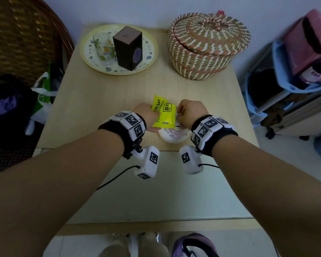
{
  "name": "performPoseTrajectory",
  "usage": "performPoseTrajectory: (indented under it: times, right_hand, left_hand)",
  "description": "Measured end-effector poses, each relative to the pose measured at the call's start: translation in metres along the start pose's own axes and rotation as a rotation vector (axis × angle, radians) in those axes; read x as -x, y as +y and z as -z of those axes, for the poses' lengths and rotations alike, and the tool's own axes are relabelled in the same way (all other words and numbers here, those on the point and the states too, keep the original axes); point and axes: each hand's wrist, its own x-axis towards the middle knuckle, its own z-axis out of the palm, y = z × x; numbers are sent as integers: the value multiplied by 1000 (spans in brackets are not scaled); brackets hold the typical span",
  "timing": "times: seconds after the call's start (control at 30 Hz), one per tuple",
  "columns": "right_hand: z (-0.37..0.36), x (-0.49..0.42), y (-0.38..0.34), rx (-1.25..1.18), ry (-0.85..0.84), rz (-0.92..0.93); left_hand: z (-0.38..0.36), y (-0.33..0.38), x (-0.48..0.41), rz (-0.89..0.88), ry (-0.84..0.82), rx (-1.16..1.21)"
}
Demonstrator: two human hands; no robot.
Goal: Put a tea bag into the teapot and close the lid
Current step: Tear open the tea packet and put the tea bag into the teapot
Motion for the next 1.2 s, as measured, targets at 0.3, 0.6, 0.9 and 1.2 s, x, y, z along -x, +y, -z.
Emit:
performPoseTrajectory:
  times: [0.3, 0.6, 0.9, 1.2]
  right_hand:
    - [8, 3, -8, 148, -178, 95]
    - [17, 7, 2, -750, -71, -152]
    - [22, 36, 29, -1068, -308, -179]
    - [15, 59, 43, -1069, -254, -239]
  left_hand:
    - [6, 5, -2, 92, -125, 114]
    - [11, 14, 8, -73, -118, -61]
    - [8, 30, 24, -203, -151, 3]
    - [-2, 25, 34, -177, -269, -81]
